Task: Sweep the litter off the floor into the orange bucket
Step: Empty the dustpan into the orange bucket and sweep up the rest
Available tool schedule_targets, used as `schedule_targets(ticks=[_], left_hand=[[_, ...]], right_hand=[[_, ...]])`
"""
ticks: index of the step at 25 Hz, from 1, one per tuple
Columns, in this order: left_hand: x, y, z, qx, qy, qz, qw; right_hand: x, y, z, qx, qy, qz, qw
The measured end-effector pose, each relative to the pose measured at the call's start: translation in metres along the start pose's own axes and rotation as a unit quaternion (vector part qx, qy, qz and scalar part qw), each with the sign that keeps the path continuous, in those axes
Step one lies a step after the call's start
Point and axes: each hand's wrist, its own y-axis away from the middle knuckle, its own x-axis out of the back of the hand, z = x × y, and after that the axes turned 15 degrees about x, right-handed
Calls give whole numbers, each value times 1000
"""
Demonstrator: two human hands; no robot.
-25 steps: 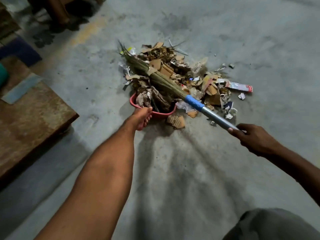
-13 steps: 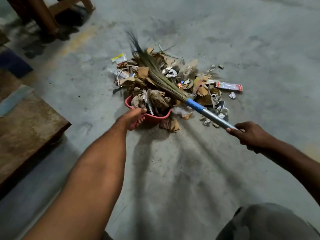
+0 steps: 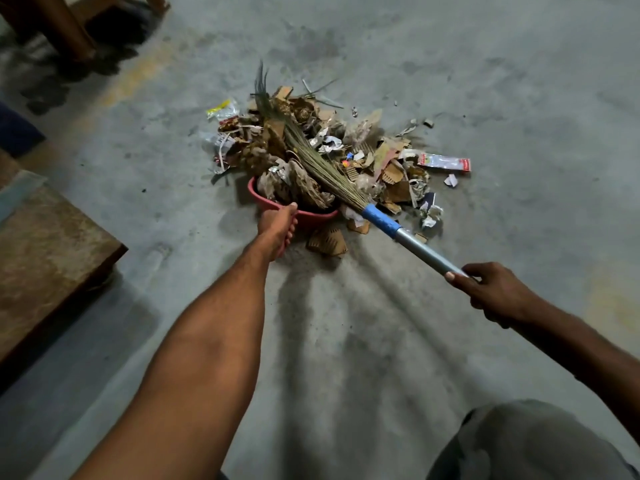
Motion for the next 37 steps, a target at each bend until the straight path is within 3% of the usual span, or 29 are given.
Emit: schedule_targets(ticks=[4, 13, 23, 28, 37], left_hand=[[26, 66, 33, -1, 11, 25, 1000], [70, 268, 157, 53, 40, 9, 998], [103, 476, 272, 63, 58, -4, 996], [120, 551, 276, 58, 56, -10, 997], [161, 604, 269, 24, 18, -27, 999]], right_hand=[[37, 39, -43, 12, 39, 23, 999], [207, 164, -198, 33, 78, 16, 996], [363, 294, -314, 38, 74, 18, 996], [394, 358, -349, 28, 94, 19, 995], [364, 441, -383, 3, 75, 57, 996]])
